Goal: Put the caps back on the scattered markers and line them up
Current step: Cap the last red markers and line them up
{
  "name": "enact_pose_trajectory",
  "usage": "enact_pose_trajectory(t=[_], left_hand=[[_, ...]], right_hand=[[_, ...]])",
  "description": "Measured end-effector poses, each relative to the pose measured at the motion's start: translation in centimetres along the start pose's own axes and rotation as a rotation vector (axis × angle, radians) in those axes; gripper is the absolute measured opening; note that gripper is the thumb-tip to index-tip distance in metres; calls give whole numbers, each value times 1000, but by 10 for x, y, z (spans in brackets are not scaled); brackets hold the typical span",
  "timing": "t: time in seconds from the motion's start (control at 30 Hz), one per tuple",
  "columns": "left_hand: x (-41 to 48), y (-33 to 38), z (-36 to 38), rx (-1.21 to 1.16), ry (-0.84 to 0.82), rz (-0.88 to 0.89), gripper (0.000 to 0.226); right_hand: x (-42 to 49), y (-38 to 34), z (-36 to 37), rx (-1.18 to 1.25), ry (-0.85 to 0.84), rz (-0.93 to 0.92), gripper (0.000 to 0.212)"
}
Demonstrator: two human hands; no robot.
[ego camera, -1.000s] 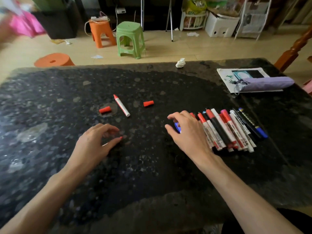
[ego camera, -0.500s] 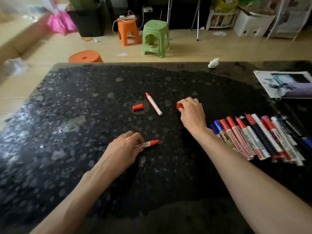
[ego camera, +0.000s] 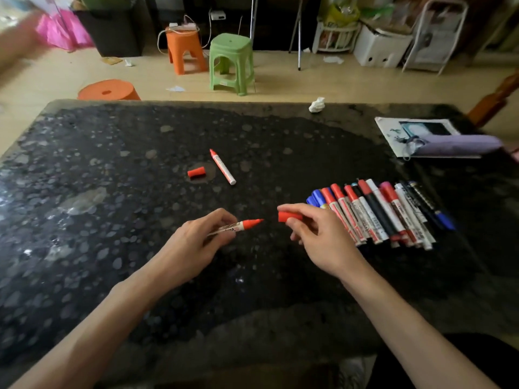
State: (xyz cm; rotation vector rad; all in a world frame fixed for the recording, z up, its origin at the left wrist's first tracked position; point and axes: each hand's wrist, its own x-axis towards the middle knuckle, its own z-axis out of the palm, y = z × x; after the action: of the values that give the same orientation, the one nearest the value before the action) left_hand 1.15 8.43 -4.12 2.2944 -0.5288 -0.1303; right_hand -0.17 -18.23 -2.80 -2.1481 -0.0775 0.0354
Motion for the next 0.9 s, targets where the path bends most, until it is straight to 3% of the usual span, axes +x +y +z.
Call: enact_pose_trajectory(t=[0.2, 0.9], left_hand=[[-7, 7, -1, -7, 6, 15, 9], [-1, 16, -3, 12, 16, 46, 14]], right_hand=[[-12, -13, -14, 55, 2, -101, 16], [-15, -21, 5, -48, -42, -165, 26]])
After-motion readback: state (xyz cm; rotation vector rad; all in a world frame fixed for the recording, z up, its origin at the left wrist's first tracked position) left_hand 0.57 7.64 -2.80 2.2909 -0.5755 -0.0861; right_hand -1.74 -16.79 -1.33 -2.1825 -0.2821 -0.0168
